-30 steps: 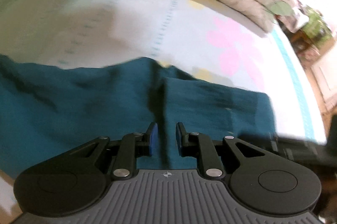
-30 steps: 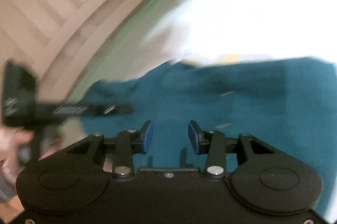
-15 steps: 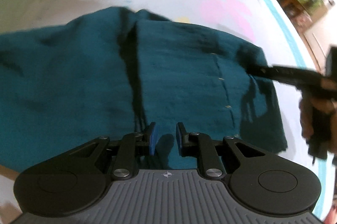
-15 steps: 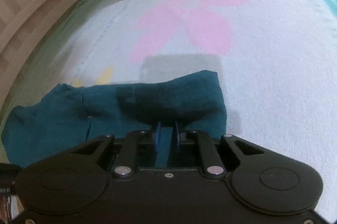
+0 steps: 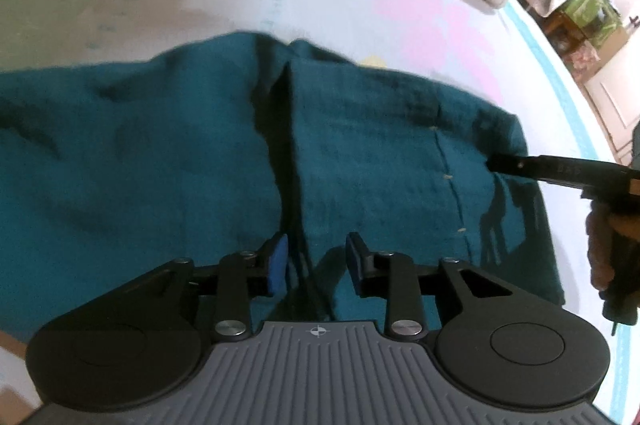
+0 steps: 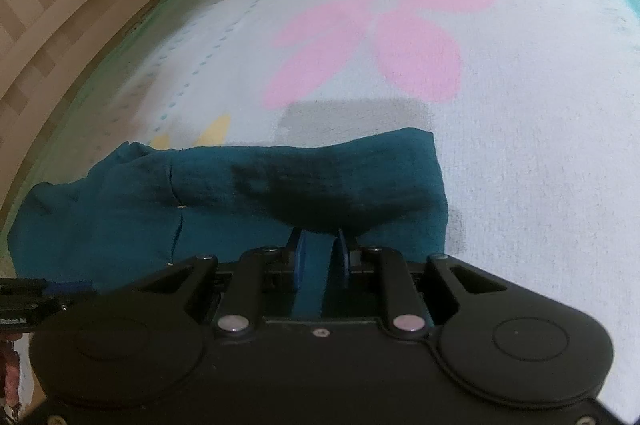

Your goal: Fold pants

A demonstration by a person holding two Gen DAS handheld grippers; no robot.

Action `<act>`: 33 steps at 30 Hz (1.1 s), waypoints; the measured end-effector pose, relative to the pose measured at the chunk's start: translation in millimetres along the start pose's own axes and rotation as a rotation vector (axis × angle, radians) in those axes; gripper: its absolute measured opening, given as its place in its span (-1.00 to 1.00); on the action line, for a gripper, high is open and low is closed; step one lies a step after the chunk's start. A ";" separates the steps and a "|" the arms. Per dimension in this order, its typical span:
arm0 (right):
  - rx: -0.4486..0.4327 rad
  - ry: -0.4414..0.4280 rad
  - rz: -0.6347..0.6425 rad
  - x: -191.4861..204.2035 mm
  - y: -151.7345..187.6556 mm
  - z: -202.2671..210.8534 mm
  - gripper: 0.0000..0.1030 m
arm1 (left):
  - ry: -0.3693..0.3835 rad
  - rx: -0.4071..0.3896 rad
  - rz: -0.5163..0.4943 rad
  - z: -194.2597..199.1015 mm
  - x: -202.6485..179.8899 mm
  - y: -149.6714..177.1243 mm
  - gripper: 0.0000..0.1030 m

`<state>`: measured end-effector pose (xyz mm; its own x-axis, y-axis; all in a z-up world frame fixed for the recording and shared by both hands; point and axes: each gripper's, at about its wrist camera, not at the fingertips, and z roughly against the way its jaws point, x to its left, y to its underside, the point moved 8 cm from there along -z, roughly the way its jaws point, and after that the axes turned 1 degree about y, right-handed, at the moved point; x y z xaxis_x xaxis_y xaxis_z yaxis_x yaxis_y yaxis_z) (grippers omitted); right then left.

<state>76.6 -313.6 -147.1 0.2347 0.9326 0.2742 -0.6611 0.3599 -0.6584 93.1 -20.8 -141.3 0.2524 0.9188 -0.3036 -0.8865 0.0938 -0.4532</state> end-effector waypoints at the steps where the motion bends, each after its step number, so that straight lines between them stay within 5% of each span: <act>1: 0.000 -0.001 0.004 0.4 0.6 -1.3 -0.49 | 0.003 0.001 0.010 -0.6 1.6 0.7 -0.38; 8: -0.005 -0.005 0.014 2.3 2.1 -4.4 -0.49 | 0.072 -0.003 0.022 -11.1 -2.0 -9.7 -0.03; 15: -0.006 -0.005 0.026 4.1 2.4 -3.1 -0.49 | 0.126 -0.014 0.017 -30.1 -13.0 -33.3 0.00; 17: -0.007 -0.009 0.023 4.2 2.6 -2.7 -0.49 | 0.110 -0.013 0.010 -29.8 -15.8 -34.0 -0.16; 18: -0.009 -0.010 0.020 4.2 2.7 -2.6 -0.49 | 0.102 -0.023 0.001 -28.3 -16.6 -33.2 -0.73; 19: -0.011 -0.013 0.017 3.9 2.9 -2.2 -0.49 | 0.085 -0.036 -0.015 -26.4 -18.3 -32.1 -0.93; 26: -0.090 0.005 0.026 11.3 2.4 14.5 -0.38 | 0.012 -0.211 -0.272 8.2 -46.7 -48.4 -0.91; 31: -0.045 0.008 0.043 21.0 8.2 6.3 -0.37 | 0.003 0.017 -0.147 -35.0 -16.8 -47.2 -0.77; 33: -0.051 0.014 0.039 22.8 7.0 8.7 -0.37 | 0.062 0.003 -0.085 -34.5 -6.5 -47.2 -0.75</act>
<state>71.1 -290.1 -139.3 0.2196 0.9459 0.2386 -0.6324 0.3243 -0.7035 146.6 -44.4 -146.9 0.3500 0.8818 -0.3160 -0.8620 0.1711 -0.4772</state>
